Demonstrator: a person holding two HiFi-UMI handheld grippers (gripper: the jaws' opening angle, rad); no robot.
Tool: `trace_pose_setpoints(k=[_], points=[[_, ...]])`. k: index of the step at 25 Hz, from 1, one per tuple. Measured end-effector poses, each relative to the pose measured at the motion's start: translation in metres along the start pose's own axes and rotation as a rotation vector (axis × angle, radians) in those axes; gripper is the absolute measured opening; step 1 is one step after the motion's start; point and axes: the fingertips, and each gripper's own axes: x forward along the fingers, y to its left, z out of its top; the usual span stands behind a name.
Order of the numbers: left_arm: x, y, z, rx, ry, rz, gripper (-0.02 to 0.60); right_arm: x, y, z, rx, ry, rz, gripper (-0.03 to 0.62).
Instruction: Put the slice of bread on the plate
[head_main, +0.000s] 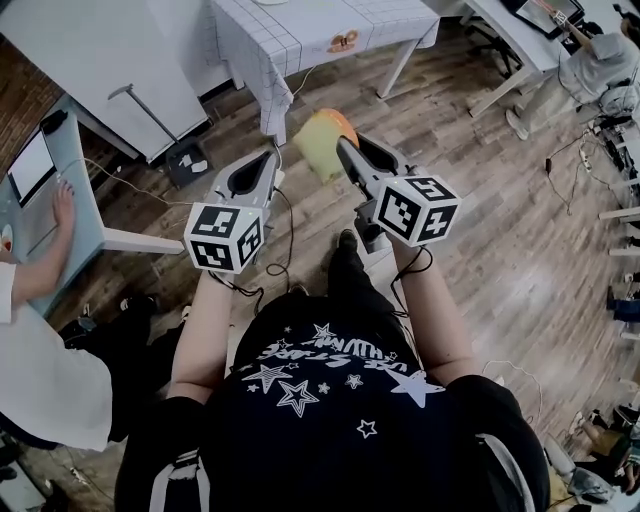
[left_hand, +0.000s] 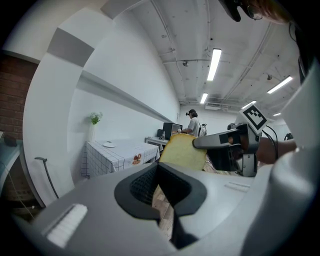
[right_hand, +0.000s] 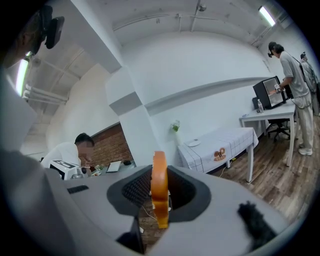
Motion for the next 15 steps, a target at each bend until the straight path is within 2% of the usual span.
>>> trace_pose_setpoints(k=[6,15], points=[[0.029,0.018,0.006,-0.005,0.014,0.038,0.008,0.028,-0.032,0.005,0.021,0.019,0.028,0.095],[0.106,0.032,0.024,0.009,0.050,0.091,0.008,0.078,-0.103,0.024,0.017,0.078,0.082,0.095]])
